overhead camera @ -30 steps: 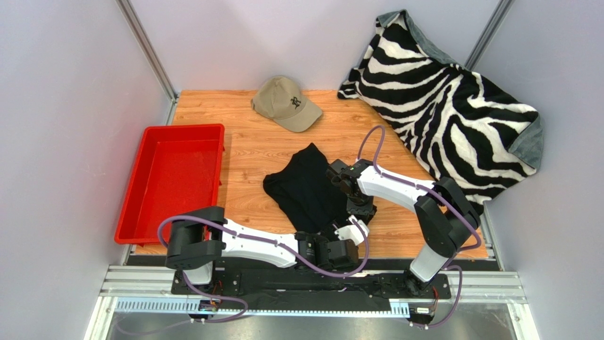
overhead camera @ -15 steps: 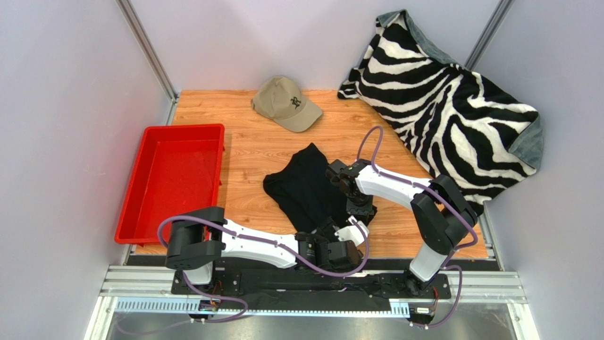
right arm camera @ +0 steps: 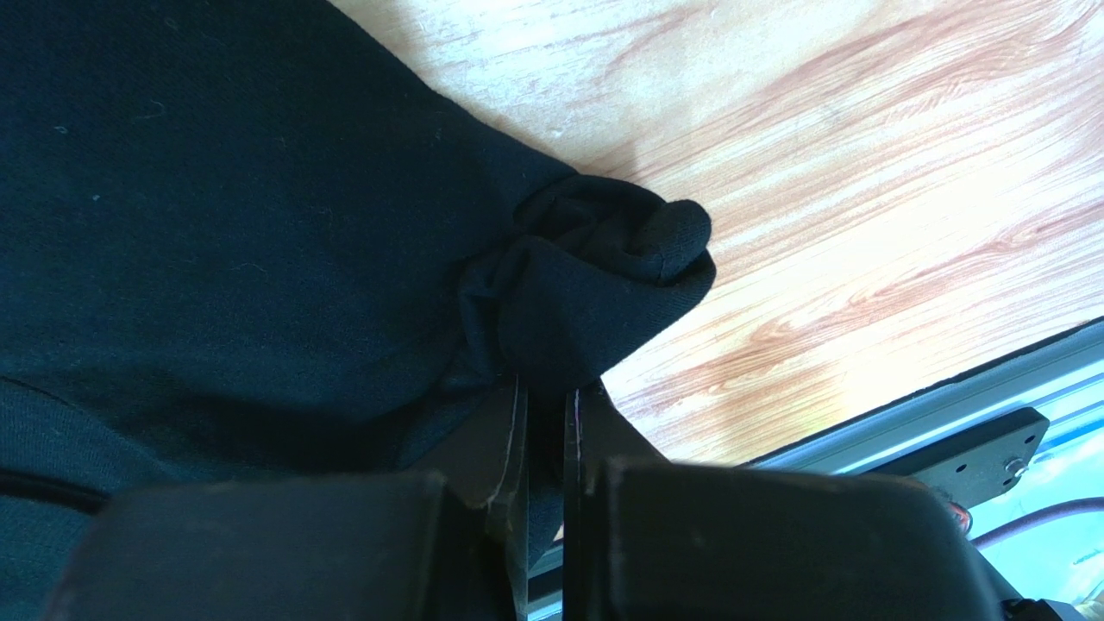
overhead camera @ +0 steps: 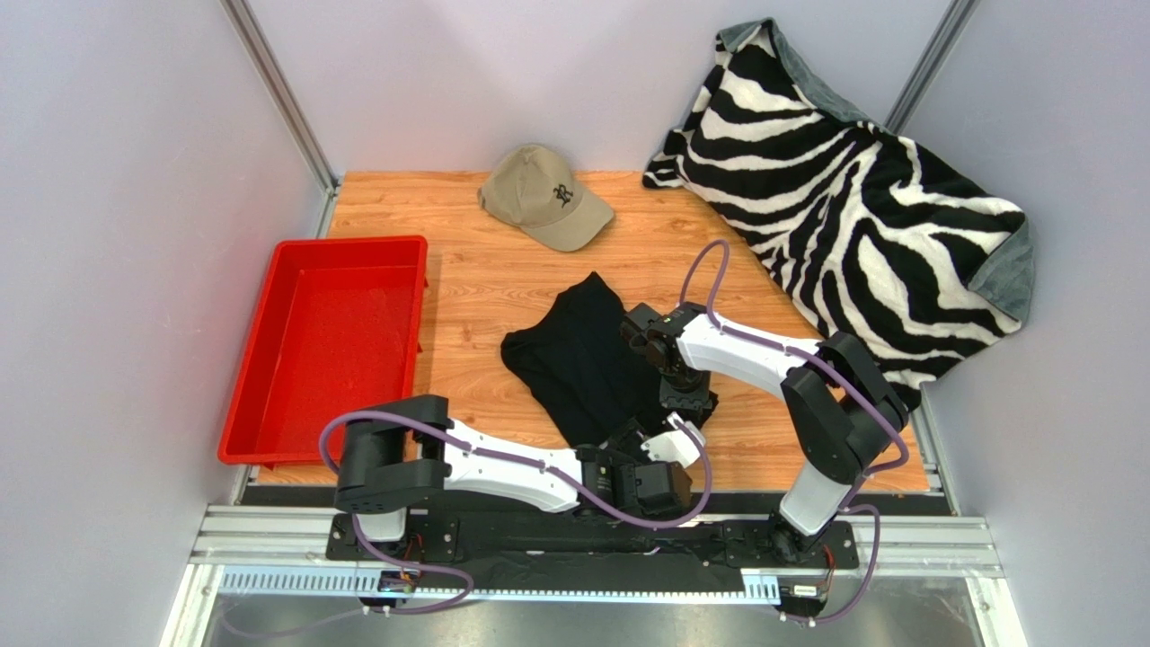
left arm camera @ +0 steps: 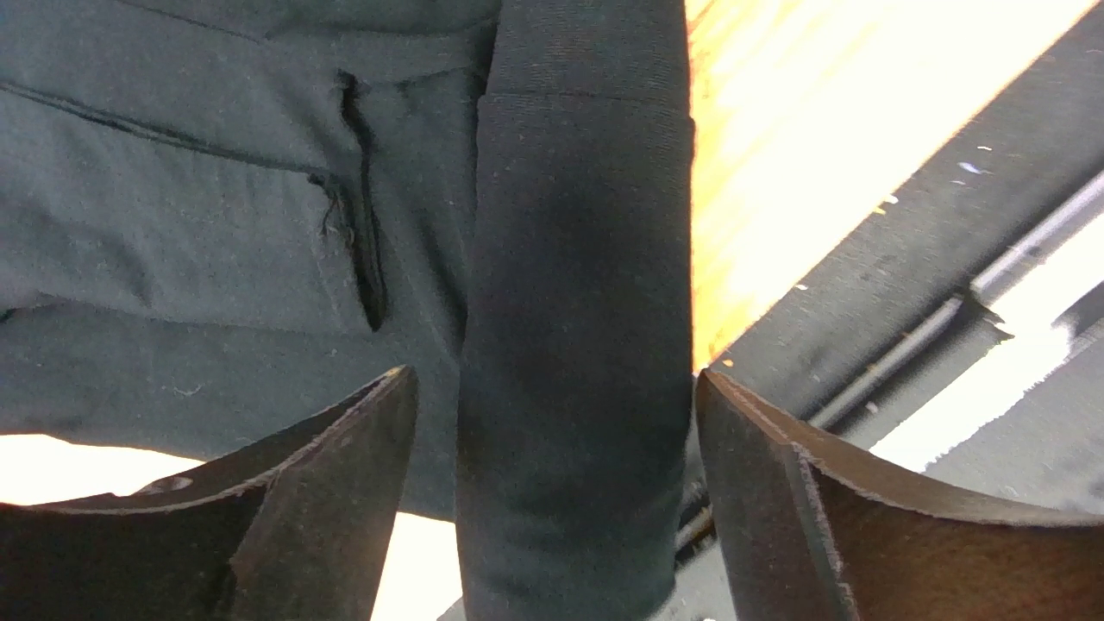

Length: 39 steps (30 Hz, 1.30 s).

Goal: Roll the t-shirts
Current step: Roll the T-shirt to the center of the board.

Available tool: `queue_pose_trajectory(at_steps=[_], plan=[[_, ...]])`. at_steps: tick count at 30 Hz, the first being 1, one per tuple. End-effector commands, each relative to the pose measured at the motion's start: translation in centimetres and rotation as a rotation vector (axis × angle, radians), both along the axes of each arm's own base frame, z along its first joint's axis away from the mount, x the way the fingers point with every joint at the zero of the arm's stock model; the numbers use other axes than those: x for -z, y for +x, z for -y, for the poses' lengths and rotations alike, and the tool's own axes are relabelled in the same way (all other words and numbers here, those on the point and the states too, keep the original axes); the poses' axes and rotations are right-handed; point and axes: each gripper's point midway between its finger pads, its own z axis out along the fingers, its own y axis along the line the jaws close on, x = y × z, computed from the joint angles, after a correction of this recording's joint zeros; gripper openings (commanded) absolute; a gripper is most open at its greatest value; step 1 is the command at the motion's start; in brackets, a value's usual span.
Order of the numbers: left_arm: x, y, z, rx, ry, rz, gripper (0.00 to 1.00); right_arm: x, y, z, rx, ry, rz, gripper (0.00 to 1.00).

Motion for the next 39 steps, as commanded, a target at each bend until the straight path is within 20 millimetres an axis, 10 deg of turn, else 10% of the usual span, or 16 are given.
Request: queue_pose_trajectory(at_steps=[1, 11, 15, 23, 31, 39], plan=[[-0.6, 0.6, 0.3, -0.034, -0.002, 0.043, 0.79, 0.6, 0.6, -0.7, 0.003, 0.027, 0.006, 0.0], [-1.0, 0.2, 0.4, -0.006, -0.039, 0.022, 0.5, -0.5, 1.2, -0.8, 0.009, 0.054, 0.053, 0.1], [-1.1, 0.0, 0.6, 0.004, -0.066, -0.015, 0.0, -1.1, 1.6, -1.0, 0.016, 0.077, 0.08, 0.25], [-0.5, -0.8, -0.2, 0.055, -0.219, -0.239, 0.0, -4.2, 3.4, -1.7, 0.034, 0.158, 0.235, 0.62], [-0.6, -1.0, -0.6, 0.112, -0.466, -0.608, 0.0, -8.7, 3.5, -1.6, 0.117, 0.389, 0.506, 0.67], [-0.2, -2.0, -0.9, 0.124, -0.595, -0.895, 0.0, -6.6, -0.6, -1.6, 0.207, 0.544, 0.538, 0.67]])
